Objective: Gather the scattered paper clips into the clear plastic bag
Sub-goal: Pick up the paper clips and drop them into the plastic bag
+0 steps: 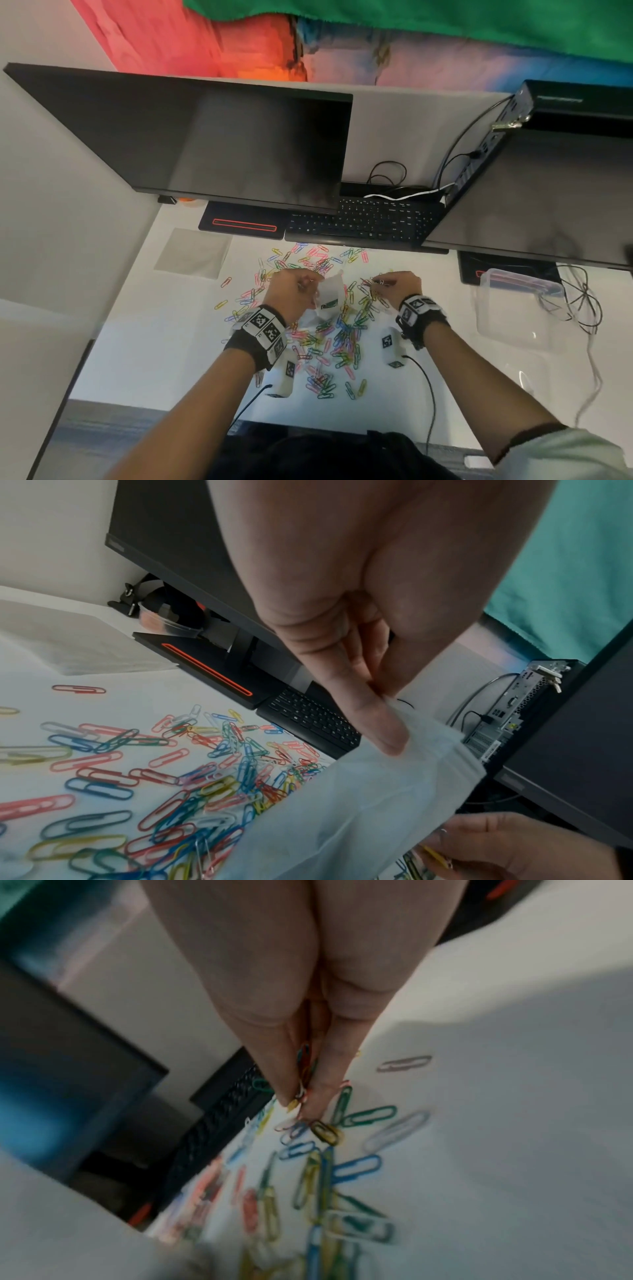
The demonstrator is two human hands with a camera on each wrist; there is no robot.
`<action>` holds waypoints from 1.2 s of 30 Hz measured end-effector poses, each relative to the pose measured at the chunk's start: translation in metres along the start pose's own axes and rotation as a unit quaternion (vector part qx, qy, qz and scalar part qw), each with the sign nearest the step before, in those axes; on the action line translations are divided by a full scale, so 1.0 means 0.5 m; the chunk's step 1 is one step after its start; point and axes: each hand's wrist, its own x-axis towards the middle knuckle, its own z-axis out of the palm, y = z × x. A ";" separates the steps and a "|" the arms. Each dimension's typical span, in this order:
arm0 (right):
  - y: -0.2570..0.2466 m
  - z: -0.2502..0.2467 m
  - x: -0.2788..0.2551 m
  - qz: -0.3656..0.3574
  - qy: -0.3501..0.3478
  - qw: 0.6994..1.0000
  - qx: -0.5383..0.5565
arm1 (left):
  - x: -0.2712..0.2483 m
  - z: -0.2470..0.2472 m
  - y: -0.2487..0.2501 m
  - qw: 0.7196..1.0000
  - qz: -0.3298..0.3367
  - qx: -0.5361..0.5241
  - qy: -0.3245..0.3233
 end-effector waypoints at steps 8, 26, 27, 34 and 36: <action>-0.063 -0.053 -0.096 0.103 -0.179 0.840 0.502 | 0.012 0.041 0.009 0.998 0.016 0.040 -0.034; -0.142 0.000 -0.153 -0.074 -0.046 0.995 0.051 | 0.010 0.062 0.022 0.997 0.040 0.059 -0.044; -0.140 0.004 -0.153 -0.087 -0.044 0.995 0.036 | 0.009 0.062 0.021 0.997 0.039 0.056 -0.045; -0.141 0.002 -0.162 -0.131 -0.049 0.990 -0.015 | 0.008 0.064 0.025 0.997 0.034 0.045 -0.049; -0.140 0.000 -0.160 -0.142 -0.054 0.988 -0.030 | 0.005 0.063 0.028 0.997 0.033 0.045 -0.053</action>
